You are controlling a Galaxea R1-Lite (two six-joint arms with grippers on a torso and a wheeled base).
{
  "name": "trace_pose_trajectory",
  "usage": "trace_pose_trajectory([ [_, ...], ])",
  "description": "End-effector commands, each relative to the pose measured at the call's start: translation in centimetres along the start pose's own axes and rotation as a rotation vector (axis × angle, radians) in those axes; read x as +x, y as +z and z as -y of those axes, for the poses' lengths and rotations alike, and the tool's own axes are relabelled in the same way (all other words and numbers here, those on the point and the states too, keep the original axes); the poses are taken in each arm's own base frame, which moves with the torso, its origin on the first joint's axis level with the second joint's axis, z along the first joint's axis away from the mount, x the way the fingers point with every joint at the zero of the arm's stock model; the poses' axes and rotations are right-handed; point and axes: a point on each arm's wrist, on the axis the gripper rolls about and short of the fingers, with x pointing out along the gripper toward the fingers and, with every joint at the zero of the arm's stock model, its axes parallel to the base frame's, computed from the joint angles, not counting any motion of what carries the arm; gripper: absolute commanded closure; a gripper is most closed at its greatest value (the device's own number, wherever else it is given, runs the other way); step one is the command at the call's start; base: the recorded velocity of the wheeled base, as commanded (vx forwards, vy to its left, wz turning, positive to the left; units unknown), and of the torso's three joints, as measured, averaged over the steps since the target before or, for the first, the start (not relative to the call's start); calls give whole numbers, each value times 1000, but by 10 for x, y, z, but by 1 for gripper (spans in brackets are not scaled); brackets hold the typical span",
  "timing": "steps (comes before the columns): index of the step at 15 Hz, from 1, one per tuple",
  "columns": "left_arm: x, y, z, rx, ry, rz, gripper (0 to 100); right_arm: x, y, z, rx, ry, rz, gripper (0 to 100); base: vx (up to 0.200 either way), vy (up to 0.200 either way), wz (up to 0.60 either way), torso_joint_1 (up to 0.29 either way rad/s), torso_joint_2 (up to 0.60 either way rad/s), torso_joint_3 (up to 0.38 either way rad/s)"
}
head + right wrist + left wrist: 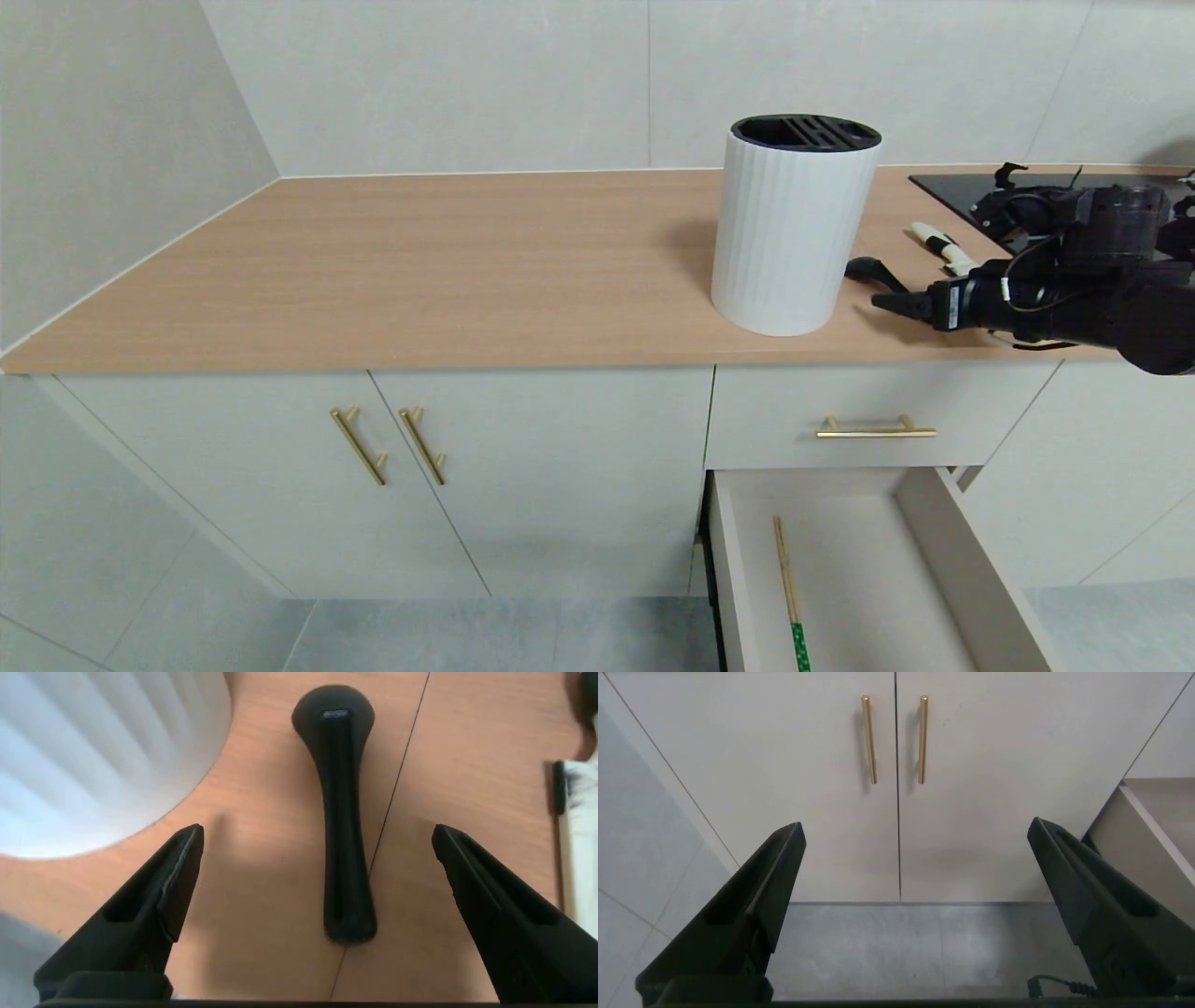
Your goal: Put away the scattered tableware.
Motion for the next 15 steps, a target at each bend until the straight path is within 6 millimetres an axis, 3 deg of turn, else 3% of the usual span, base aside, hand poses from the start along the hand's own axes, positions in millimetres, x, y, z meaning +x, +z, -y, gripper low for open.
trace_pose_trajectory([
  [1, 0, 0, 0, 0, 1, -1, 0, 6, -4, 2, 14, 0, -10, 0, 0, 0, 0, 0, 0, 0],
  [10, 0, 0, 0, 0, 1, -1, 0, 15, -12, 12, 31, -15, -25, 0, 0, 0, 0, 0, 0, 0],
  [11, 0, 0, 0, 0, 1, -1, 0, 16, -12, 12, 31, -14, -25, 100, 0, 0, 0, 0, 0, 0],
  [15, 0, 0, 0, 0, 1, -1, 0, 16, -12, 10, 31, -12, -26, 100, 0, 0, 0, 0, 0, 0],
])
